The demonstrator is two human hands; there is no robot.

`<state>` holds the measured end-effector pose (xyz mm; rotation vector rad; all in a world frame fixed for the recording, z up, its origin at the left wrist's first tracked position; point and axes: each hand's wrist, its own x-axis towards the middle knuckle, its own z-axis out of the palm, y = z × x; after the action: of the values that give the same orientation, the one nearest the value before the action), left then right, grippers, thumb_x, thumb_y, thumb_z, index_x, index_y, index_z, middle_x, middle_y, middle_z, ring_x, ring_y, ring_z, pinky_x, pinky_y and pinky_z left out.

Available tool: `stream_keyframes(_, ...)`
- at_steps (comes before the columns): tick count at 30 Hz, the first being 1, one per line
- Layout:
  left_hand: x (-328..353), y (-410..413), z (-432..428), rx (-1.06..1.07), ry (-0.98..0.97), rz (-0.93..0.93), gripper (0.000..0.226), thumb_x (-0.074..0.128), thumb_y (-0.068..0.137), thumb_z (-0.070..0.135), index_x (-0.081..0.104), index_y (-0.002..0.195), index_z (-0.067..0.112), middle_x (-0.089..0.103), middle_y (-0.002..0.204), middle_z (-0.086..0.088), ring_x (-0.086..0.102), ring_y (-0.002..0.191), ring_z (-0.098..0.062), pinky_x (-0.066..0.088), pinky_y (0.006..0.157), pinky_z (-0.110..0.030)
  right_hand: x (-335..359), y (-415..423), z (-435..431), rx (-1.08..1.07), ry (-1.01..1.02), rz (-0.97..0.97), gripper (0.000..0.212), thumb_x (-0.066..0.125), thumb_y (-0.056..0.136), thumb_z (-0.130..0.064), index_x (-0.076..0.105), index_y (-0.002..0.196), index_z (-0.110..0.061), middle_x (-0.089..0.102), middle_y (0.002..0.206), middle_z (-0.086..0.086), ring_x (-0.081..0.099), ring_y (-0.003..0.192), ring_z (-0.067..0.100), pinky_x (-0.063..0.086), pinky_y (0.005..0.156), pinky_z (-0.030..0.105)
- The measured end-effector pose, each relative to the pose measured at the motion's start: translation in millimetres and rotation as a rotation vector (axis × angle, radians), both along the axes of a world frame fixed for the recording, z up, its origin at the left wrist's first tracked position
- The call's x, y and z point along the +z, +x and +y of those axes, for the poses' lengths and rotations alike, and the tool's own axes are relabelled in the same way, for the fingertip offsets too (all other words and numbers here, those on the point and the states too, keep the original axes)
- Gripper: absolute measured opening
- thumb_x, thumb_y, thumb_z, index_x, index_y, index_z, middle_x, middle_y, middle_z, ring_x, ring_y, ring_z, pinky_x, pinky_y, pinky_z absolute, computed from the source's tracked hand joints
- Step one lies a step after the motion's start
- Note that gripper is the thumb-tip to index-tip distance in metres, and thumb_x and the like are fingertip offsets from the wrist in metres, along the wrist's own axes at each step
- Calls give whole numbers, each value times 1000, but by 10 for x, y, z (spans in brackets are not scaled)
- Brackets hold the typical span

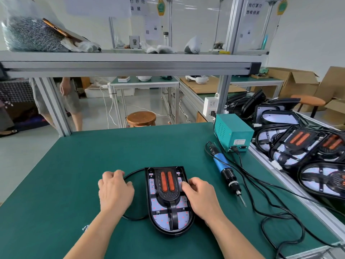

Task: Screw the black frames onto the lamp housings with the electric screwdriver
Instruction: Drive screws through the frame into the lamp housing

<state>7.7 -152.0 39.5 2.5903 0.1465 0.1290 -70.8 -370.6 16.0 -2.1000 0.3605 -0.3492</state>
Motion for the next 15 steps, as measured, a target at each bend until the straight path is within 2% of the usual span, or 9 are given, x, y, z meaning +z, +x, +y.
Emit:
stream_keyframes(3, -19, 31, 34, -47, 95, 73, 42, 55, 96, 17, 52, 137, 11, 50, 132, -13, 46, 119, -33, 40, 94, -36, 4, 4, 6, -6, 3, 2, 37, 62, 93, -36, 51, 64, -15, 50, 50, -15, 39, 52, 7, 34, 53, 21)
stream_keyframes(7, 8, 33, 4, -44, 78, 133, 40, 48, 88, 4, 56, 127, 10, 54, 124, -13, 51, 104, -31, 39, 82, -33, 2, 8, 6, -20, -2, 8, 40, 60, 94, -34, 43, 62, -17, 47, 48, -15, 36, 51, 8, 32, 52, 23)
stream_keyframes(11, 9, -51, -80, -25, -122, 158, 31, 42, 88, 4, 57, 114, 11, 50, 116, -8, 48, 96, -29, 37, 81, -35, 6, 13, 10, -40, -7, 5, 35, 60, 95, -34, 50, 65, -19, 50, 52, -9, 42, 52, 5, 35, 54, 20)
stream_keyframes(15, -44, -204, -240, -28, -484, 114, 14, 38, 90, 3, 46, 94, 14, 53, 106, -7, 58, 92, -32, 45, 77, -42, 21, 9, 22, -48, -9, -3, 36, 59, 96, -33, 45, 65, -23, 46, 54, -8, 42, 51, 4, 33, 53, 21)
